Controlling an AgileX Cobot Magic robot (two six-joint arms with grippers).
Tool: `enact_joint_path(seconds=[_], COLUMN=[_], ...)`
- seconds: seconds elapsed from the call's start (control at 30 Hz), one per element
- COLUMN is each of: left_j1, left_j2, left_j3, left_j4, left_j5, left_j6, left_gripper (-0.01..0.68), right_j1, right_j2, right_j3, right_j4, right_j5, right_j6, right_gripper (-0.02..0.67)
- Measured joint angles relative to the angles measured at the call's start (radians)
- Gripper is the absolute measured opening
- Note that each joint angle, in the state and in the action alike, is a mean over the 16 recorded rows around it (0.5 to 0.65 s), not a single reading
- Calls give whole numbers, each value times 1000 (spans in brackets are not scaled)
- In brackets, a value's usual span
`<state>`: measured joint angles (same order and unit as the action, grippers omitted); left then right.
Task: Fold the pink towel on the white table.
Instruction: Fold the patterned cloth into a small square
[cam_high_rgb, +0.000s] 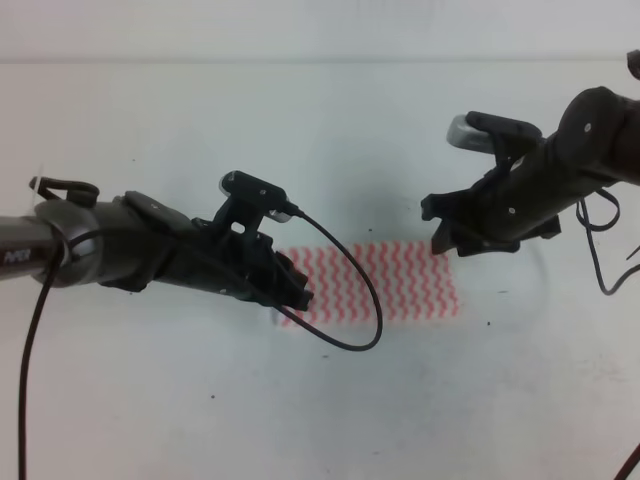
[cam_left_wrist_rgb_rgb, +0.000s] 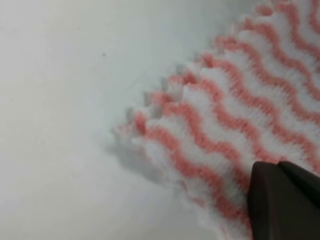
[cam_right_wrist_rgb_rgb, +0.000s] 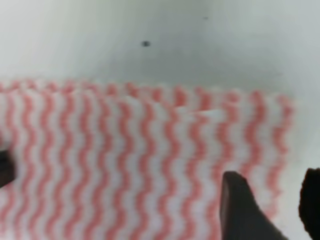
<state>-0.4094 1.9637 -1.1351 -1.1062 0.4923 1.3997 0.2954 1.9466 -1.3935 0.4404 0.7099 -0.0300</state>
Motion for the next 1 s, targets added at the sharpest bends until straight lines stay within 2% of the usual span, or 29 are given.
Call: enact_joint_path(seconds=[0.37,1.0], left_j1=[0,0], left_j2=[0,0], left_j3=[-1,0], left_j4=[-4,-5], left_j5=[20,25], left_j6=[0,0], left_gripper=[-4,-4], right_j1=[-18,-17], right_j2=[37,62], right_j3=[-6,-6], right_j4=[-40,-14], right_j5=[17,44], right_j6=[53,54], right_gripper=[249,250])
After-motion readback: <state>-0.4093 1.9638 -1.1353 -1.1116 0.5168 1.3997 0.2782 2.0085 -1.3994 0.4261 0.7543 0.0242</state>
